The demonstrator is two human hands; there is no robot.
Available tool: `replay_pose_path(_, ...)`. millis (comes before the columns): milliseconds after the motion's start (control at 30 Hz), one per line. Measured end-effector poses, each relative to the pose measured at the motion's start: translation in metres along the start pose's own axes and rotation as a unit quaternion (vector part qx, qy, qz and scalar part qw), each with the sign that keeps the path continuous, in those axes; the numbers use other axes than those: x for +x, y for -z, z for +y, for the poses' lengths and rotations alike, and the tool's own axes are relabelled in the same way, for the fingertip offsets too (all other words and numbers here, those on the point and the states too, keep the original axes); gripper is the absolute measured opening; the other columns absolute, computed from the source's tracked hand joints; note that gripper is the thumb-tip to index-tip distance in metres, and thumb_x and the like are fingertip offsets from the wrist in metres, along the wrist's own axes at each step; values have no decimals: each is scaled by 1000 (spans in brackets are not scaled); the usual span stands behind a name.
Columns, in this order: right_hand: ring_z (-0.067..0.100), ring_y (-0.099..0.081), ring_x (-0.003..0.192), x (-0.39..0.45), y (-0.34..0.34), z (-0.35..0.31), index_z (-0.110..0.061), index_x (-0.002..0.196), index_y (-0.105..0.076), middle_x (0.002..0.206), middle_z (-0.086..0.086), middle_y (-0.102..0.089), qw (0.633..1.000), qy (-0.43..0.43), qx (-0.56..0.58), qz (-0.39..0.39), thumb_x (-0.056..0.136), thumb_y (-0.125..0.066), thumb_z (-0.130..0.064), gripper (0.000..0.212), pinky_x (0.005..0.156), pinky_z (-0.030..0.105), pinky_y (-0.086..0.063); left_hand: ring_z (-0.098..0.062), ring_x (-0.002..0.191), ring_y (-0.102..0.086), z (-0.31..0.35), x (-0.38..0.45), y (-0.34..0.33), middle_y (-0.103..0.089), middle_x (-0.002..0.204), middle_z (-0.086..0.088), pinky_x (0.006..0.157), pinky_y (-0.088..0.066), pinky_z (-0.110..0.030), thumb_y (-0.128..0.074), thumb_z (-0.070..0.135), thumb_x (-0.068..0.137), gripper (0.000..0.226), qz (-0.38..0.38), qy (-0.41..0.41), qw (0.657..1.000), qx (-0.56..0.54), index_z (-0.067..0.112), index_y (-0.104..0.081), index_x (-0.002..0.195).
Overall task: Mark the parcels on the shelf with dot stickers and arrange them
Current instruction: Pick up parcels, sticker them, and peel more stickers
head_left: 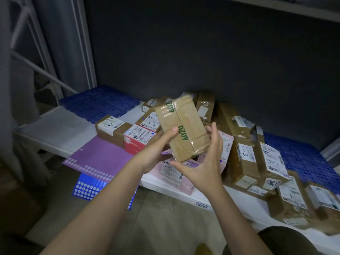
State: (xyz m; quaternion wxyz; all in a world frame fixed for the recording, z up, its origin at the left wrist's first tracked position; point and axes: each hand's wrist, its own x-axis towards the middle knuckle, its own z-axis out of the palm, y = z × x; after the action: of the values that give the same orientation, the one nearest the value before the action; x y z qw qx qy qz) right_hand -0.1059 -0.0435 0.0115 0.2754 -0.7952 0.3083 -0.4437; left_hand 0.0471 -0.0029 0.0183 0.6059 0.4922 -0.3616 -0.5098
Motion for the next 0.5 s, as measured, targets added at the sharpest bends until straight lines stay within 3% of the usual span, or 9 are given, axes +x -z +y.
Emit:
replay_pose_path(67,5,-17,139,-3,-3,-1,-54,142,-1,146,-14,-19,1000,-5,-19,4,54,-87,-50,123,109,50,-35,-13,103,-66,-2,0,0,-71,107,6,84,-53,-36,-60,57,77,55,-3,11,1000,-11,25,-57,121)
replay_pose_path(167,3,-23,136,-4,-9,3,-42,144,-15,139,-20,-22,1000,-22,-8,19,61,-84,-44,108,104,35,-39,-18,110,-62,-6,1,2,-66,118,1,92,-48,-39,-60,70,73,74,-9,13,1000,-4,27,-49,132)
replay_pose_path(267,11,-40,132,-2,-4,10,-37,137,-33,138,-11,-37,970,-121,201,68,73,-79,-31,79,88,22,-52,-22,97,-54,-10,1,10,-59,103,-7,87,-47,-39,-63,75,63,80,34,8,999,-29,26,-48,124)
replay_pose_path(367,17,-54,122,-2,-3,22,-47,123,-46,136,-4,-51,928,-223,295,52,68,-65,-57,59,95,39,-52,-15,91,-59,-15,-3,14,-68,90,7,81,-51,-33,-63,58,65,53,59,14,997,-37,26,-49,104)
replay_pose_path(500,15,-58,117,-3,-7,34,-27,136,-48,133,1,-57,894,-286,343,-40,70,-59,-68,78,97,39,-50,-13,97,-67,-22,-11,17,-71,103,5,91,-53,-46,-70,52,74,62,80,45,995,-49,25,-42,122)
